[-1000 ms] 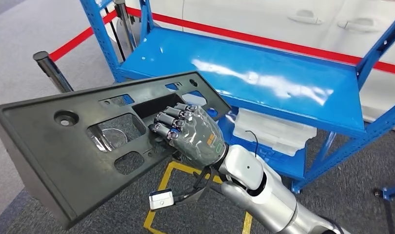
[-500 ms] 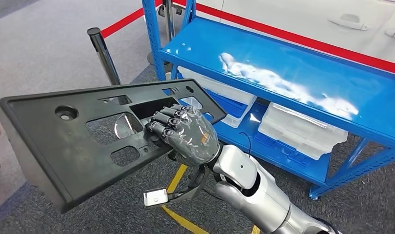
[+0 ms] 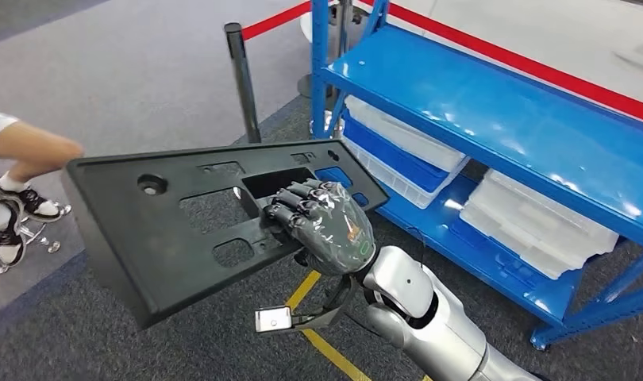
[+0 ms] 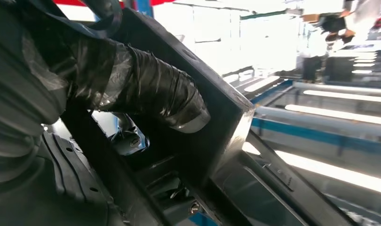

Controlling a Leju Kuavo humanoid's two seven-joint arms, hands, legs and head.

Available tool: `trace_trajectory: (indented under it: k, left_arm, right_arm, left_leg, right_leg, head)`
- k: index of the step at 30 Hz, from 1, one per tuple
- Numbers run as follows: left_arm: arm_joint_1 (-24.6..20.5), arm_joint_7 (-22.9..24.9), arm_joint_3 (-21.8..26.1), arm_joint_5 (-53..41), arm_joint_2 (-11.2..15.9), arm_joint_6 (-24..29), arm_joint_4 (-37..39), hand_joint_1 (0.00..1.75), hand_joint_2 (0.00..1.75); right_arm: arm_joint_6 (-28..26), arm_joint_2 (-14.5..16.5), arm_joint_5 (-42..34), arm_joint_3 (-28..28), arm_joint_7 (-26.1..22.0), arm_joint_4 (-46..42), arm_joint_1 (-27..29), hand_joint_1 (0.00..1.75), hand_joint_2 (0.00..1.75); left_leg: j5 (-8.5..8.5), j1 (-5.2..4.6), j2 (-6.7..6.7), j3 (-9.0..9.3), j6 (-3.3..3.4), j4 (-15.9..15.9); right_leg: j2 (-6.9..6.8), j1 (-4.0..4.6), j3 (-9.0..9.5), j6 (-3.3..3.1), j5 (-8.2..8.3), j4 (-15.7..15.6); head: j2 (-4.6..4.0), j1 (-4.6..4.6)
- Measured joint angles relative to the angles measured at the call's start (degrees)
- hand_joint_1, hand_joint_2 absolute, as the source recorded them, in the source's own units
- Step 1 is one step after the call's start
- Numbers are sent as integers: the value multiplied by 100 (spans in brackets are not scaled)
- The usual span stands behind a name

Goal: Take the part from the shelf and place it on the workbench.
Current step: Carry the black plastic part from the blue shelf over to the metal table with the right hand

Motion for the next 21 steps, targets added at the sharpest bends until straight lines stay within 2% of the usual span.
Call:
trace_trajectory:
  k: [2, 3, 4, 5, 7, 8, 9, 10, 11, 12, 14, 15, 16, 18, 19, 20, 21]
  left_arm:
    - [20, 21, 3, 50, 3, -5, 0, 0, 175]
    - [33, 24, 9, 90, 2, -13, 1, 0, 175]
    - [39, 25, 15, 124, -1, -34, 1, 0, 175]
    - [39, 25, 19, 142, -2, -55, 2, 0, 175]
    - [25, 33, 24, 161, -4, -82, 1, 0, 175]
    - [21, 37, 26, 162, -4, -84, 0, 0, 175]
    - [21, 41, 28, 162, -5, -86, 0, 0, 175]
    - [21, 43, 32, 160, -6, -88, 1, 0, 175]
    - [22, 42, 37, 159, -9, -91, 1, 0, 175]
    - [23, 39, 42, 157, -14, -95, 2, 0, 175]
    - [18, 28, 50, 152, -48, -104, 1, 0, 175]
    - [14, 20, 53, 146, -61, -106, 1, 0, 175]
    - [15, 10, 55, 138, -73, -108, 1, 0, 175]
    - [35, -3, 56, 122, -71, -109, 2, 0, 175]
    - [46, -9, 56, 118, -72, -111, 2, 0, 175]
    - [51, -11, 56, 116, -72, -110, 2, 0, 175]
    - [50, -14, 56, 114, -72, -109, 2, 0, 175]
  right_arm:
    - [-7, -40, -7, -18, -17, -18, 72, 175, 175]
    - [-5, -52, -17, -19, -25, -18, 92, 175, 175]
    - [-1, -57, -31, -19, -36, -16, 107, 175, 175]
    - [4, -63, -48, -19, -49, -14, 114, 175, 175]
    - [24, -82, -79, -20, -79, -4, 121, 175, 175]
    - [37, -92, -93, -21, -92, 5, 122, 175, 175]
    - [51, -99, -103, -21, -101, 15, 123, 175, 175]
    - [60, -101, -108, -21, -106, 23, 123, 175, 175]
    - [64, -102, -113, -21, -109, 28, 121, 175, 175]
    - [67, -102, -116, -21, -109, 29, 116, 175, 175]
    - [73, -103, -125, -21, -105, 28, 97, 175, 175]
    - [78, -105, -128, -21, -103, 27, 91, 175, 175]
    - [84, -108, -131, -21, -102, 26, 83, 175, 175]
    - [96, -110, -133, -21, -102, 23, 78, 175, 175]
    - [101, -108, -133, -21, -102, 23, 75, 175, 175]
    - [105, -105, -133, -21, -103, 21, 74, 175, 175]
    - [108, -104, -132, -21, -103, 19, 73, 175, 175]
  left_leg:
    - [28, -61, -72, -42, 172, -65]
    - [66, -71, -114, -74, 243, -92]
    - [124, -79, -158, -117, 310, -108]
    - [194, -82, -198, -173, 370, -123]
    - [337, -108, -306, -327, 444, -128]
    - [408, -133, -373, -417, 465, -126]
    - [476, -161, -450, -505, 478, -123]
    - [540, -186, -529, -587, 485, -120]
    - [604, -206, -611, -661, 488, -116]
    - [668, -219, -695, -726, 487, -114]
    - [795, -220, -835, -828, 472, -115]
    - [862, -209, -899, -859, 455, -132]
    - [931, -192, -963, -881, 427, -161]
    - [1056, -180, -1087, -911, 361, -227]
    - [1020, -201, -1050, -947, 335, -203]
    - [868, -223, -941, -1003, 310, -85]
    - [613, -233, -780, -1080, 288, 142]
  right_leg:
    - [-111, -17, 0, 90, 58, 4]
    - [-89, -40, -11, 135, 48, 23]
    - [19, -65, -42, 171, -54, 87]
    - [185, -78, -99, 190, -267, 249]
    - [520, -67, -254, 167, -877, 846]
    - [592, -47, -312, 135, -1106, 1179]
    - [620, -23, -319, 94, -1203, 1414]
    - [635, 7, -253, 46, -1173, 1493]
    - [656, 44, -95, -10, -1043, 1382]
    - [718, 88, 156, -76, -871, 1082]
    - [1009, 154, 673, -218, -717, 286]
    - [1132, 176, 829, -259, -705, 0]
    - [1193, 187, 890, -282, -724, -156]
    - [1057, 177, 884, -277, -617, -259]
    - [966, 157, 874, -278, -547, -318]
    - [868, 135, 849, -285, -466, -370]
    - [773, 112, 810, -283, -393, -411]
  head:
    - [0, 22]
    - [0, 20]
    - [0, 19]
    - [0, 19]
    - [0, 19]
    - [0, 19]
    - [0, 18]
    - [0, 18]
    - [0, 18]
    - [0, 18]
    - [0, 17]
    - [0, 17]
    - [0, 20]
    - [0, 26]
    - [0, 27]
    - [0, 24]
    - [0, 22]
